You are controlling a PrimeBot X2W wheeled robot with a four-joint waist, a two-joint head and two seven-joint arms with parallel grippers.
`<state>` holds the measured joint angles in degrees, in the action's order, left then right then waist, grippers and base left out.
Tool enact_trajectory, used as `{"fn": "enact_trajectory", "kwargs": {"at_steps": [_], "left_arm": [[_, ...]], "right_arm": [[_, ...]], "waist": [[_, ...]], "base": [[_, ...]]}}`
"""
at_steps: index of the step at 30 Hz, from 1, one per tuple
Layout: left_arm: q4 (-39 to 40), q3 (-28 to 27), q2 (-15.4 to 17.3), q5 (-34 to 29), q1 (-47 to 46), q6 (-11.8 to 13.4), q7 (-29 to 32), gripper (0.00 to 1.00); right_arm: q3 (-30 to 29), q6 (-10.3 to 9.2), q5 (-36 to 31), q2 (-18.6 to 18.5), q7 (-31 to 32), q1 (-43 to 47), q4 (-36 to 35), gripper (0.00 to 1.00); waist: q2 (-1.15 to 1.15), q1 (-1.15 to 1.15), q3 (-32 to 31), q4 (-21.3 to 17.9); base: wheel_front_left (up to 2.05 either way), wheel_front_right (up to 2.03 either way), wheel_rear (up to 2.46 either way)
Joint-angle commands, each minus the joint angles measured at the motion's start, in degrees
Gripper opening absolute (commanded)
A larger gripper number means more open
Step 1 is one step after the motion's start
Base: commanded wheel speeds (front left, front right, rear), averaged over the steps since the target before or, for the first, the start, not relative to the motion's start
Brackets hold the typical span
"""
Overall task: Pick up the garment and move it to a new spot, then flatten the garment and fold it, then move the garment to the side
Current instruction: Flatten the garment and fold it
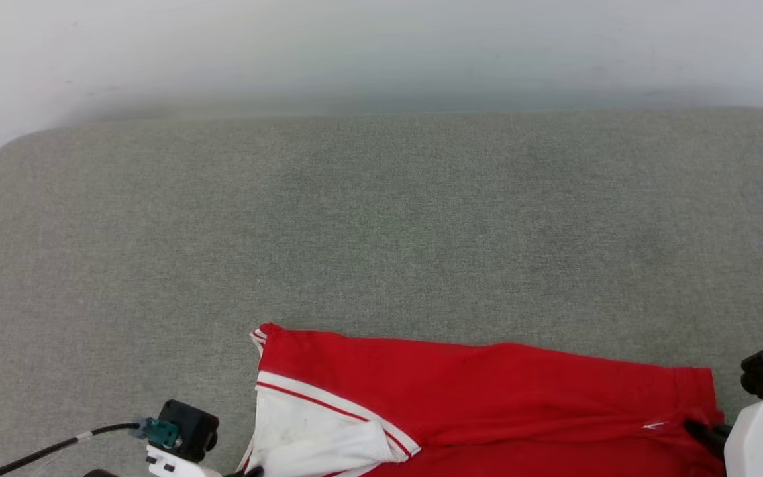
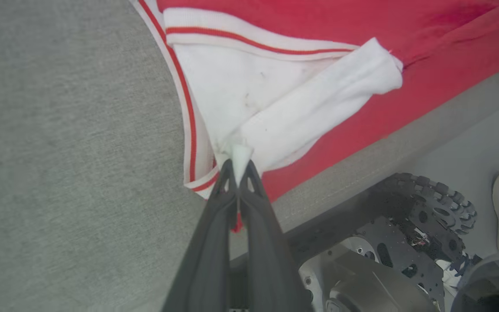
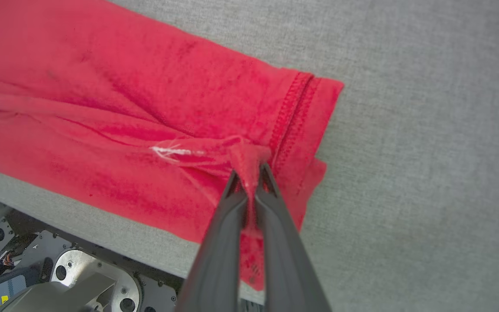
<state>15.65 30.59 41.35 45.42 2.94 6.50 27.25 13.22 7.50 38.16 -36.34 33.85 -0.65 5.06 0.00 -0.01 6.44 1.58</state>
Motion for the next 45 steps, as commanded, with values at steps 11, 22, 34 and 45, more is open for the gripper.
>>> {"fn": "enact_trajectory", "kwargs": {"at_steps": [11,22,34,45], "left_arm": [[-9.71,4.49,-4.15,-2.76,-2.92,-3.35,-1.46,0.00],[-13.81,3.53,-6.75,-4.81,-4.88,-4.22,-9.22,1.00],[-13.47,-4.75,-12.77,-11.07,-4.79,2.04,-36.02,1.00],[-12.15,-13.95,-18.62,-19.86,0.44,4.40,-42.50,1.00]], "right_arm": [[7.22,-0.03,-1.69,-3.36,-4.12,-2.40,3.57,0.00],[5.59,-0.02,5.46,-1.40,-6.72,-2.98,3.97,1.00],[-8.60,-0.01,7.68,6.27,-7.13,2.71,-2.93,1.00],[-21.16,-0.01,2.25,18.64,-3.11,8.39,-3.80,1.00]], "waist": [[0.00,0.01,1.88,0.19],[0.00,0.01,-1.21,0.45],[0.00,0.01,-5.56,0.52],[0.00,0.01,-5.24,1.03]], "base": [[0.00,0.00,0.00],[0.00,0.00,0.00],[0.00,0.00,0.00],[0.00,0.00,0.00]]}}
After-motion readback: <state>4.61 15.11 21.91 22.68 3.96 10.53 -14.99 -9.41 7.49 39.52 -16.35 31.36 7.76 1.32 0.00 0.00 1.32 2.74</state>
